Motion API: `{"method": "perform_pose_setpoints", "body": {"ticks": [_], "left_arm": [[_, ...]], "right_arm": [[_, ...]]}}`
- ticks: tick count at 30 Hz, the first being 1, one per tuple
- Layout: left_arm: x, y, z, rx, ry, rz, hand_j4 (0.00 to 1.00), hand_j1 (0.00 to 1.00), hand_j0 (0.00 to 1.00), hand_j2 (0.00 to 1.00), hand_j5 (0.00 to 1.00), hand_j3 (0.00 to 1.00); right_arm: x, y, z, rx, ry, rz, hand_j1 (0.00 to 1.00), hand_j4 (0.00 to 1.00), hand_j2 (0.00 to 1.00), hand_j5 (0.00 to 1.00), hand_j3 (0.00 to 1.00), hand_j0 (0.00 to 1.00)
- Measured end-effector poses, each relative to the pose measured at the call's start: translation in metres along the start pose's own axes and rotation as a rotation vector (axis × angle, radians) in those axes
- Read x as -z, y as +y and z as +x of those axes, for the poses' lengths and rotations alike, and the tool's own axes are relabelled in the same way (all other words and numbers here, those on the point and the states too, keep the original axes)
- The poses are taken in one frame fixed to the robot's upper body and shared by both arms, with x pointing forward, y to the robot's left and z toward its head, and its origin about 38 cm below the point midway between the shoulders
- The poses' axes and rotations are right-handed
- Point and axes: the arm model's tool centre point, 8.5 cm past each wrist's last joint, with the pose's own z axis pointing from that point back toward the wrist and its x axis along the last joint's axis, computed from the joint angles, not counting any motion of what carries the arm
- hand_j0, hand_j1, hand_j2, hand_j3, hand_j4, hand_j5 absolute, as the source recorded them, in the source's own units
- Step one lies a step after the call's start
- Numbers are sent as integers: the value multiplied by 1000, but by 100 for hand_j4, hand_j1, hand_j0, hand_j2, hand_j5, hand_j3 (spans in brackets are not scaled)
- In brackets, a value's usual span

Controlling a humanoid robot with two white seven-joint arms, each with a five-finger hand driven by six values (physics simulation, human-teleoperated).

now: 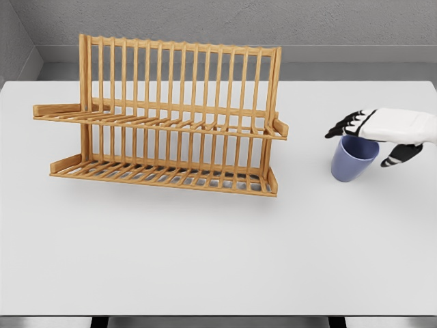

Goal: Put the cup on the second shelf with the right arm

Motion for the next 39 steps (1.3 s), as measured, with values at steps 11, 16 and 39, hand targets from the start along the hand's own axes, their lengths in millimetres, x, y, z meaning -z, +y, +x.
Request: {"method": "perform_pose_setpoints", "body": {"ticks": [11, 16, 39], "left_arm": [[0, 0, 0, 0, 0, 0, 100, 100, 100, 100, 100, 100], [0, 0, 0, 0, 0, 0, 100, 100, 100, 100, 100, 100], [0, 0, 0, 0, 0, 0, 100, 100, 100, 100, 100, 100]], "right_arm": [[13, 2, -6, 27, 2, -11, 100, 100, 100, 100, 100, 100], [16, 6, -6, 25, 1, 2, 78, 78, 78, 78, 78, 78], [13, -11, -6, -9, 6, -17, 66, 66, 66, 66, 66, 66]]}}
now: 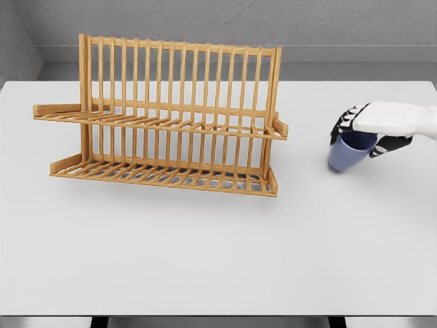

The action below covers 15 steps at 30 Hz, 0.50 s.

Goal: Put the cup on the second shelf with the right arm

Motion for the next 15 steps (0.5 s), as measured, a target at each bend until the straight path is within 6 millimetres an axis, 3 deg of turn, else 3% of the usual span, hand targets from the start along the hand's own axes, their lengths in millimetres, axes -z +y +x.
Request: {"method": "perform_pose_setpoints", "body": {"ticks": [15], "left_arm": [[0, 0, 0, 0, 0, 0, 100, 100, 100, 100, 100, 100]], "right_arm": [[-24, -33, -7, -36, 44, -99, 66, 66, 66, 66, 66, 66]]}}
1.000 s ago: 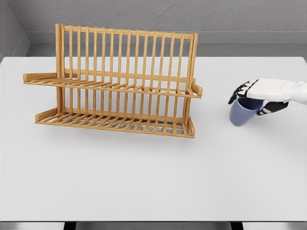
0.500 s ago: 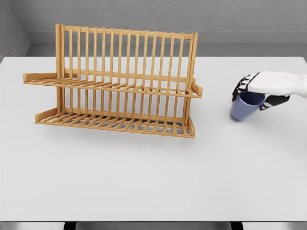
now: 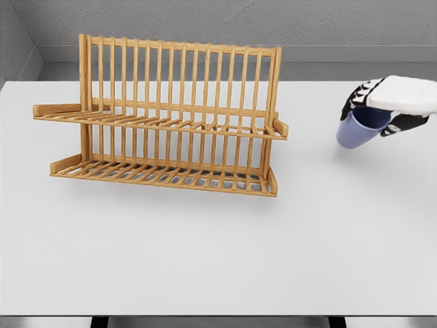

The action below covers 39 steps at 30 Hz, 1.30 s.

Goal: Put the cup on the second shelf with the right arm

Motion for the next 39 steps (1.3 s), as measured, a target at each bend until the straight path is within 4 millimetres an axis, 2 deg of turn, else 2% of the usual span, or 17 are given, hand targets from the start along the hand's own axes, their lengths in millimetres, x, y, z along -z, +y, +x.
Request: {"method": "perform_pose_setpoints", "body": {"ticks": [5, 17, 39], "left_arm": [[0, 0, 0, 0, 0, 0, 100, 100, 100, 100, 100, 100], [0, 0, 0, 0, 0, 0, 100, 100, 100, 100, 100, 100], [0, 0, 0, 0, 0, 0, 100, 100, 100, 100, 100, 100]], "right_arm": [[-4, -24, 4, -44, -3, -43, 66, 66, 66, 66, 66, 66], [-8, -40, 12, -83, -14, -86, 66, 66, 66, 66, 66, 66], [-1, -88, 83, -280, -175, -169, 64, 64, 64, 64, 64, 64]]}}
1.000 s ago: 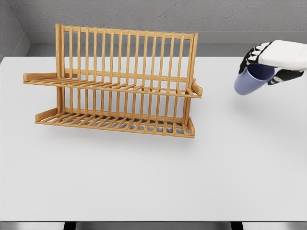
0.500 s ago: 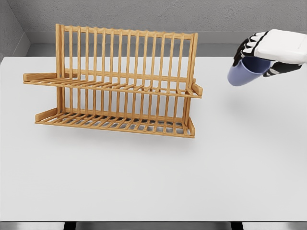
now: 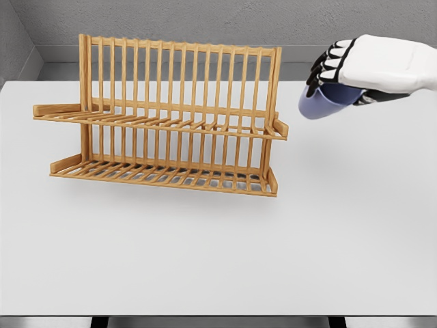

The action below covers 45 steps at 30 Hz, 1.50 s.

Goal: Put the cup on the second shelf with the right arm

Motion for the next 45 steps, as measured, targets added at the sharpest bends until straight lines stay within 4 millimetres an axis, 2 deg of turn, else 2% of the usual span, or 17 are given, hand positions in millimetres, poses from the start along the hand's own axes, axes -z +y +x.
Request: {"method": "perform_pose_setpoints", "body": {"ticks": [19, 35, 36, 37, 38, 42, 45], "left_arm": [[0, 0, 0, 0, 0, 0, 100, 100, 100, 100, 100, 100], [0, 0, 0, 0, 0, 0, 100, 100, 100, 100, 100, 100], [0, 0, 0, -1, 0, 0, 100, 100, 100, 100, 100, 100], [0, 0, 0, 0, 0, 0, 100, 100, 100, 100, 100, 100], [0, 0, 0, 0, 0, 0, 100, 100, 100, 100, 100, 100], [0, 0, 0, 0, 0, 0, 100, 100, 100, 100, 100, 100], [0, 0, 0, 0, 0, 0, 100, 100, 100, 100, 100, 100]], "right_arm": [[31, -24, 26, -45, -106, -89, 64, 64, 64, 64, 64, 64], [56, -5, 41, -10, -179, -52, 65, 65, 65, 65, 65, 65], [57, -5, 41, -9, -181, -51, 69, 69, 69, 69, 69, 69], [57, -4, 42, -8, -183, -50, 91, 91, 91, 91, 91, 91], [58, -4, 42, -7, -185, -49, 100, 100, 100, 100, 100, 100], [57, -6, 41, -13, -182, -51, 100, 100, 100, 100, 100, 100], [44, -17, 31, -25, -140, -83, 100, 100, 100, 100, 100, 100]]}}
